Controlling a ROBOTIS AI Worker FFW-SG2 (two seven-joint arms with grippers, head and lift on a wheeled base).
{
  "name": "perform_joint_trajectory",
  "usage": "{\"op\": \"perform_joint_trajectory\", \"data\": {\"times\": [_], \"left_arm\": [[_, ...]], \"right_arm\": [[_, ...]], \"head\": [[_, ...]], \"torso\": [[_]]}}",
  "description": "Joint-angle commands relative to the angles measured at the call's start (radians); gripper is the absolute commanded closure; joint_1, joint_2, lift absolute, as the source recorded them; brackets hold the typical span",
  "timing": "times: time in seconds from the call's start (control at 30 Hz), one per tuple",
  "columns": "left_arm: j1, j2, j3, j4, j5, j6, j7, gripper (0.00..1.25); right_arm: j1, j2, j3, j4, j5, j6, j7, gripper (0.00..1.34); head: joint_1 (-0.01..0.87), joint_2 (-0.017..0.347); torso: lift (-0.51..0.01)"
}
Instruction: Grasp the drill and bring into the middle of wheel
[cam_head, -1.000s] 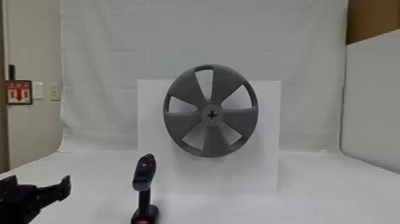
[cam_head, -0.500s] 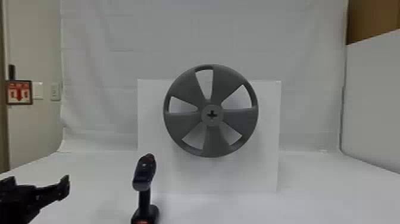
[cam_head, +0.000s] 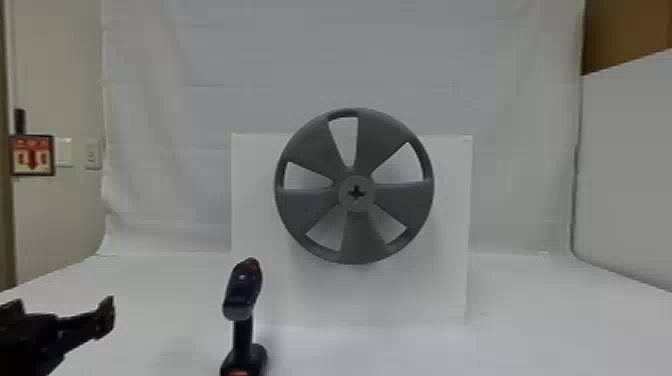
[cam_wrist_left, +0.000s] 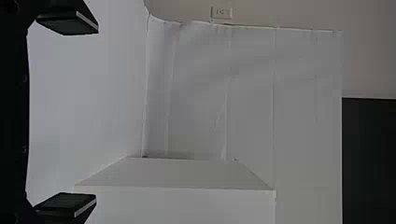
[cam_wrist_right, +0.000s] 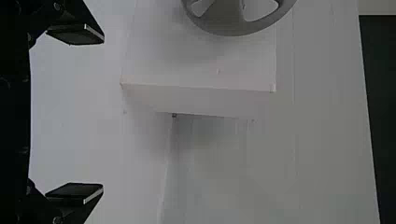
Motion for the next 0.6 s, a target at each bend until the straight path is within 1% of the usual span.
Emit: {"op": "perform_joint_trajectory", "data": {"times": [0.0,0.57], "left_arm": [[0.003,0.0,0.001,0.0,-0.004,0.0,0.0,0.03],[0.003,-0.002,0.006,-0.011,-0.005,0.012,0.0,0.03]], "right_arm": [[0.001,-0.001,0.0,0.001,0.0,0.001,0.0,0.17],[-0.001,-0.004,0.0,-0.008,-0.002,0.004,0.0,0.17]], "head": [[0.054,0.031],[0.054,0.031]], "torso": [[-0.403],[-0.403]]}}
